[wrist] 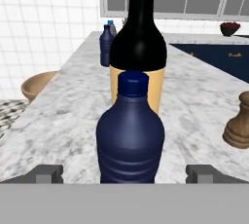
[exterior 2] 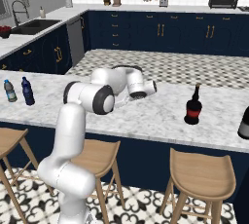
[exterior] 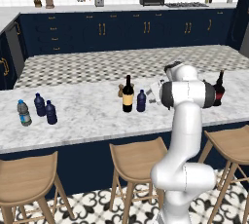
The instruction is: Move the plastic bottles in the middle to the plastics group, and the glass bottles in the middle to the glass group.
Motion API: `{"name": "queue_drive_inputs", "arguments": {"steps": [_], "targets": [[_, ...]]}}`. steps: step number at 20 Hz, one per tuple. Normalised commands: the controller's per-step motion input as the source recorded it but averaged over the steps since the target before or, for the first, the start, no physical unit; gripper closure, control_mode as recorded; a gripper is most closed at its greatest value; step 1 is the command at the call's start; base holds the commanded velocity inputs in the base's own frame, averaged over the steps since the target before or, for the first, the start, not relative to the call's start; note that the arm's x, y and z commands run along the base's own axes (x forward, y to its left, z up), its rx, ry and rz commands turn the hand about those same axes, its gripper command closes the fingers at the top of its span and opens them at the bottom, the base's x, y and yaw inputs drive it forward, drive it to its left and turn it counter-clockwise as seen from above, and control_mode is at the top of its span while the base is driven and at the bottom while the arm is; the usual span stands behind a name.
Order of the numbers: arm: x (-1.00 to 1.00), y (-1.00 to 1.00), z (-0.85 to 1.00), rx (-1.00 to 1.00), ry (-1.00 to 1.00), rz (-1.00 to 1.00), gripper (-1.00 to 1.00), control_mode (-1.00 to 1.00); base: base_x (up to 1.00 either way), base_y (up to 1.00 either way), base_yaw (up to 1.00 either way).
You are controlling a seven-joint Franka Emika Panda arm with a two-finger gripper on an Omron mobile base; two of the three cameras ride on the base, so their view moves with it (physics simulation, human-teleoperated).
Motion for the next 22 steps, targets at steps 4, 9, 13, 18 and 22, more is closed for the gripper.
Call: {"name": "queue_drive_inputs", "arguments": {"steps": [4,9,13,18,22], "targets": [[0.0,0.08,0.0,0.0,0.0,0.0,-1.0,-1.0,0.0,0.0,0.0],[0.0,0.1,0.0,0.0,0.0,-0.01,-1.0,-1.0,0.0,0.0,0.0],[0.0,0.09,0.0,0.0,0.0,-0.01,-1.0,-1.0,0.0,0.0,0.0],[0.0,0.13,0.0,0.0,0.0,0.0,-1.0,-1.0,0.0,0.0,0.0],[0.0,0.19,0.0,0.0,0.0,0.0,-1.0,-1.0,0.0,0.0,0.0]]}}
